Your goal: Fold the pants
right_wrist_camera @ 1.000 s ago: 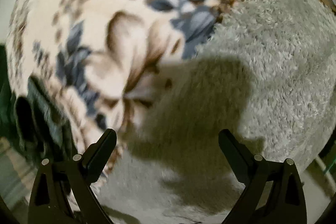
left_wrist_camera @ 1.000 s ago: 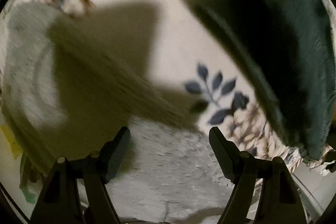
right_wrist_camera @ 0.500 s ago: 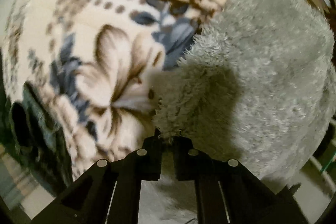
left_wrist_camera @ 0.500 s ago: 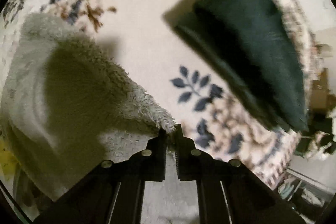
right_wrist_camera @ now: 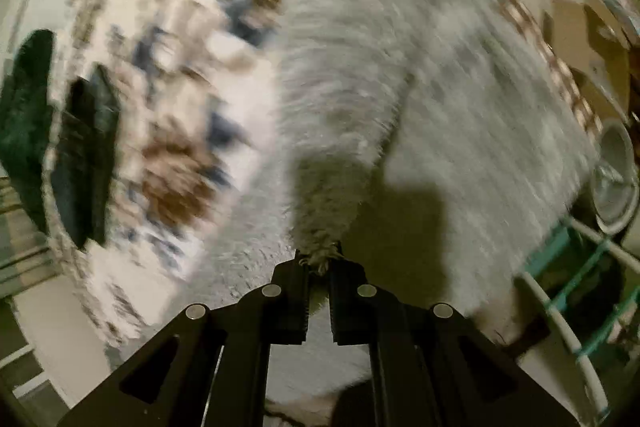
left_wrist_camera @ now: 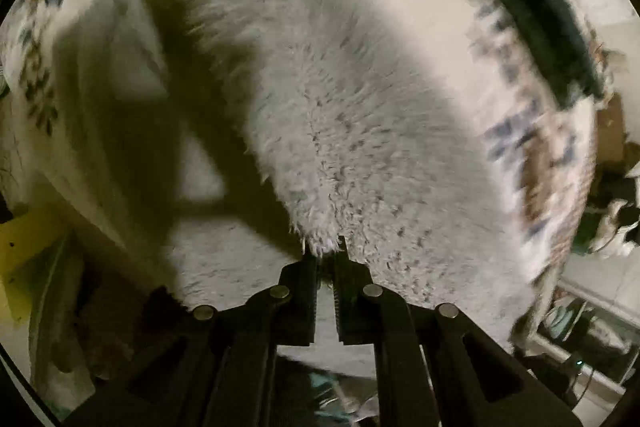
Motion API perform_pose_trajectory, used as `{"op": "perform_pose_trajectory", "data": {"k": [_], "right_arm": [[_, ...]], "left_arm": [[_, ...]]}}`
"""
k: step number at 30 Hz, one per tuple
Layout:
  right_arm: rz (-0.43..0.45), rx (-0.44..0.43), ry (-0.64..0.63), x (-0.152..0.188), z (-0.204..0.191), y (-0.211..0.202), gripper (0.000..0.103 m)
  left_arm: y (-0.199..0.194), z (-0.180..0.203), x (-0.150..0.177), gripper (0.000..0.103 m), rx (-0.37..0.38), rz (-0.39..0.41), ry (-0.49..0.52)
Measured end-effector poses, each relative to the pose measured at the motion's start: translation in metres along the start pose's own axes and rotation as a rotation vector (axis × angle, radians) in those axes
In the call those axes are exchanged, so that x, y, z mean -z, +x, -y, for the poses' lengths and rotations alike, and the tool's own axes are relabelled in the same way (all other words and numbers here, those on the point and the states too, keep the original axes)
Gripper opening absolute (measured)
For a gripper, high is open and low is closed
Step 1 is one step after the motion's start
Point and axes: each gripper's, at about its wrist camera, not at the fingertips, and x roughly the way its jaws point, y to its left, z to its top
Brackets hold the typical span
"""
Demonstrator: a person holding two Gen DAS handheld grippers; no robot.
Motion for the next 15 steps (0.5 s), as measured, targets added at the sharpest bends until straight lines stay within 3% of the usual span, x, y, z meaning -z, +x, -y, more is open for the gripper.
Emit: {"op": "perform_pose_trajectory", "data": {"k": [3, 6, 7, 8, 9, 10, 11, 13, 15], "right_arm": [[-0.001, 0.061, -0.006, 0.022, 0.024, 0.034, 0.008], [-0.016, 0.078, -0.041, 0.037, 0.017, 0.06, 0.01], [-0.039, 0.082, -0.047, 0.041, 0.016, 0.064, 0.018], [-0.045, 0.077, -0.045, 0.046, 0.015, 0.063, 0.032], [-0.03, 0.054, -0.048, 0.042, 0.017, 0.058, 0.043], [0.0, 0.048, -0.062, 0.048, 0.011, 0.046, 0.065], [0.047, 0.063, -0.093, 0.052, 0.002, 0.033, 0.076], [0.132, 0.089, -0.162, 0.056, -0.016, 0.013, 0.089], [0.204, 0.135, -0.227, 0.042, -0.04, 0.008, 0.092]], "left_arm": [[0.024, -0.011, 0.005, 0.009, -0.015, -0.013, 0.035], [0.022, -0.016, 0.006, 0.009, 0.041, -0.026, 0.019], [0.015, -0.018, 0.006, 0.014, 0.064, -0.015, 0.015], [0.005, -0.019, 0.006, 0.029, 0.086, 0.017, 0.008], [-0.005, -0.023, 0.007, 0.055, 0.102, 0.058, 0.001], [-0.011, -0.025, 0.006, 0.07, 0.11, 0.09, -0.004], [-0.016, -0.027, 0.005, 0.087, 0.112, 0.115, -0.009], [-0.022, -0.035, 0.003, 0.087, 0.1, 0.167, -0.029], [-0.019, -0.042, 0.0, 0.087, 0.068, 0.193, -0.033]]}}
